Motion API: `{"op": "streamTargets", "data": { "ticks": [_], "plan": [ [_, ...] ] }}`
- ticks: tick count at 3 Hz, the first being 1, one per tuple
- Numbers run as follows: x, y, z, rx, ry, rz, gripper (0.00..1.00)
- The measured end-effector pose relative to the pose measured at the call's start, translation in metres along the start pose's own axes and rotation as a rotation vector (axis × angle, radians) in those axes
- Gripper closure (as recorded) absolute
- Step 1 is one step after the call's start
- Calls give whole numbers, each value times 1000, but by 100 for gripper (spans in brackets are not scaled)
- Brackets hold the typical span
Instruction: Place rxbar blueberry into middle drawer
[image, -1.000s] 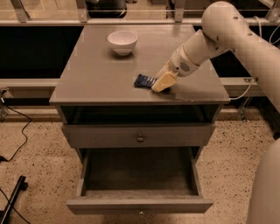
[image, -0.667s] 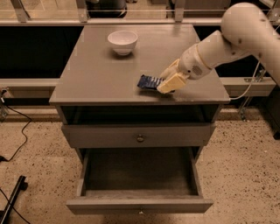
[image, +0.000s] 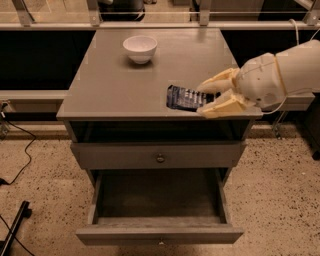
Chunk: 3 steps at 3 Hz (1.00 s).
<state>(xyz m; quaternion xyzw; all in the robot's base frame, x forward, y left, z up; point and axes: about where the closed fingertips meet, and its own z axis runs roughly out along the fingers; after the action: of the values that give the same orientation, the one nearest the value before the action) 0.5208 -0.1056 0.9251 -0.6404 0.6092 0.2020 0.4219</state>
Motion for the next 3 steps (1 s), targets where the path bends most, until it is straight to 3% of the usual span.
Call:
{"op": "streamTargets", "data": {
  "ticks": [1,2,3],
  "plan": [
    [27,32,-19,30,77,-35,100],
    [95,79,11,15,115,43,100],
    [144,113,44,-26,121,128,100]
  ]
}}
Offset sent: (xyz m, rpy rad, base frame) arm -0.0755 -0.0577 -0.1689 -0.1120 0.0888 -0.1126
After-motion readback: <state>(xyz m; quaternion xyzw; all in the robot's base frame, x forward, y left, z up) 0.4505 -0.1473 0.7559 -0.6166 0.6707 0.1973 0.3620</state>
